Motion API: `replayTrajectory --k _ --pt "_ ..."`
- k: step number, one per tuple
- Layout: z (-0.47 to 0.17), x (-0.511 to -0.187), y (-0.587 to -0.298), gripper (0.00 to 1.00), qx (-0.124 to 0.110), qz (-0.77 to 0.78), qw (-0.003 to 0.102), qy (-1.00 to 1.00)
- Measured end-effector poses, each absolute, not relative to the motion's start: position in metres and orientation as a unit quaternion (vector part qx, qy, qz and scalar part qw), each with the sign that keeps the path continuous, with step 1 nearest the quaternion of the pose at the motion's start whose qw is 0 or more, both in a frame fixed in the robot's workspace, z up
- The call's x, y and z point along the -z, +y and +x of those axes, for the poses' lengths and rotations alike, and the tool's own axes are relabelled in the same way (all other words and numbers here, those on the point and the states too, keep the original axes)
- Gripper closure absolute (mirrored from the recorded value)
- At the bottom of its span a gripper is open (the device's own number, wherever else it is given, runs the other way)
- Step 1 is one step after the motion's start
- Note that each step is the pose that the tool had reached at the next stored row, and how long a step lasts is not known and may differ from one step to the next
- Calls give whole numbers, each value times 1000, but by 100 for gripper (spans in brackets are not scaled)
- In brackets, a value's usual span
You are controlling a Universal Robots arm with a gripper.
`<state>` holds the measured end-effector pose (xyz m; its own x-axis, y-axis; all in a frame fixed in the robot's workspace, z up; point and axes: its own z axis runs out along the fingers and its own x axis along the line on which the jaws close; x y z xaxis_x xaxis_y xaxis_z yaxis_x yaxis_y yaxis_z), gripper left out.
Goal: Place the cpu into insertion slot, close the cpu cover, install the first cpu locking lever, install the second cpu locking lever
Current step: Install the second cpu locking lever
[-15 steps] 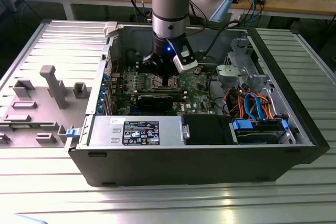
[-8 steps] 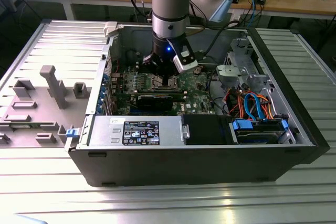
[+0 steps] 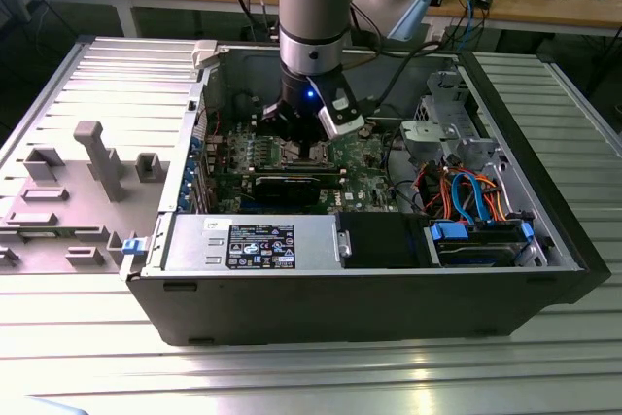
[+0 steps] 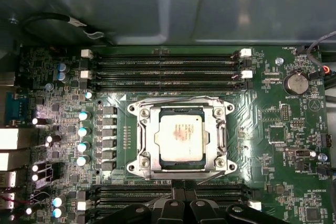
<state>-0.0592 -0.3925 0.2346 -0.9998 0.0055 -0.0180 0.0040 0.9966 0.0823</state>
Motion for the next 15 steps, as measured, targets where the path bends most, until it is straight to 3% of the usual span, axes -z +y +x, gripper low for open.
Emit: replayTrajectory --k 15 --pt "-72 -235 -396 89 -45 2 9 999"
